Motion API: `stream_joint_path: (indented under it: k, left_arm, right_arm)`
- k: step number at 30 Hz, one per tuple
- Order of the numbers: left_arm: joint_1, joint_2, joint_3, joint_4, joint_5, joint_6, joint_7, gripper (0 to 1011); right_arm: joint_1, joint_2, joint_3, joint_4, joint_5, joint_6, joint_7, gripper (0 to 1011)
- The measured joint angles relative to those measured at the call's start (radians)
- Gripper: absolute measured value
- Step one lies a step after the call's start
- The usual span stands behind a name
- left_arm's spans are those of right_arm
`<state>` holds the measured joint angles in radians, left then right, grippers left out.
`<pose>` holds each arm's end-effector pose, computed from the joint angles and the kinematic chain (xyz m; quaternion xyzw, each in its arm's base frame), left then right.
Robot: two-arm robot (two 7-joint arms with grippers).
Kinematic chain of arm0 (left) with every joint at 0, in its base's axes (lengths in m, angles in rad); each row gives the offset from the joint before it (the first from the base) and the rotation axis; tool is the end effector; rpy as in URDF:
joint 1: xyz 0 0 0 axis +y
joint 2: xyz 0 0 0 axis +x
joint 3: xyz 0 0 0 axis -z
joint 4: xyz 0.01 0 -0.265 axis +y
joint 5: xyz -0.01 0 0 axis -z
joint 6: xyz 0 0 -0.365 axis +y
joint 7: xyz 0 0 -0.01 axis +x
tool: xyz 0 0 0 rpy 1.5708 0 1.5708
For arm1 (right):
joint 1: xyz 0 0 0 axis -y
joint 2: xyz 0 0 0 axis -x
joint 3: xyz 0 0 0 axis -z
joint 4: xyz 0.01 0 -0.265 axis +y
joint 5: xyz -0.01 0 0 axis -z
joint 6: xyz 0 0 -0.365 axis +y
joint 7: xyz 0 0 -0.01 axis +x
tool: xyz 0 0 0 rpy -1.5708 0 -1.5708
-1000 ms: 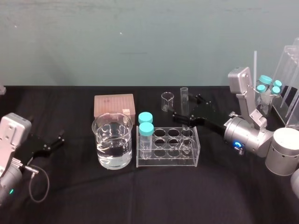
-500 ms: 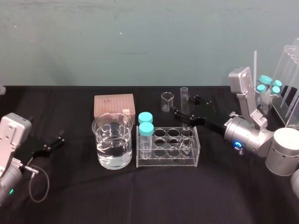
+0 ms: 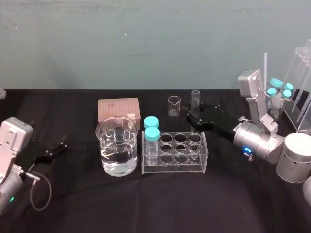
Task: Hold the test tube with one hand and immerse one end into the beaker, then return it to the test tube rack.
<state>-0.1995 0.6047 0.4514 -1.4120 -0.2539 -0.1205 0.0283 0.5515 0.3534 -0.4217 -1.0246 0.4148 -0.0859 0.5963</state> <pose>0.4071 0.0536 -0.2929 0.1415 -0.1325 0.5799 0.7913 0.5072 -0.0371 -0.2572 -0.0456 -0.0145 -0.3961 0.9170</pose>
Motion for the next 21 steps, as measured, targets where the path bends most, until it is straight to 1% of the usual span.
stream_joint_path:
  k: [1, 2, 3, 21]
  left_arm:
    - [0.0, 0.0, 0.0, 0.0, 0.0, 0.0, 0.0, 1000]
    - [0.0, 0.0, 0.0, 0.0, 0.0, 0.0, 0.0, 1000]
    - [0.0, 0.0, 0.0, 0.0, 0.0, 0.0, 0.0, 1000]
    - [0.0, 0.0, 0.0, 0.0, 0.0, 0.0, 0.0, 1000]
  right_arm:
    - [0.0, 0.0, 0.0, 0.0, 0.0, 0.0, 0.0, 277]
    - [0.0, 0.0, 0.0, 0.0, 0.0, 0.0, 0.0, 249]
    - [0.0, 0.0, 0.0, 0.0, 0.0, 0.0, 0.0, 242]
    - [-0.004, -0.001, 0.003, -0.001, 0.002, -0.005, 0.002, 242]
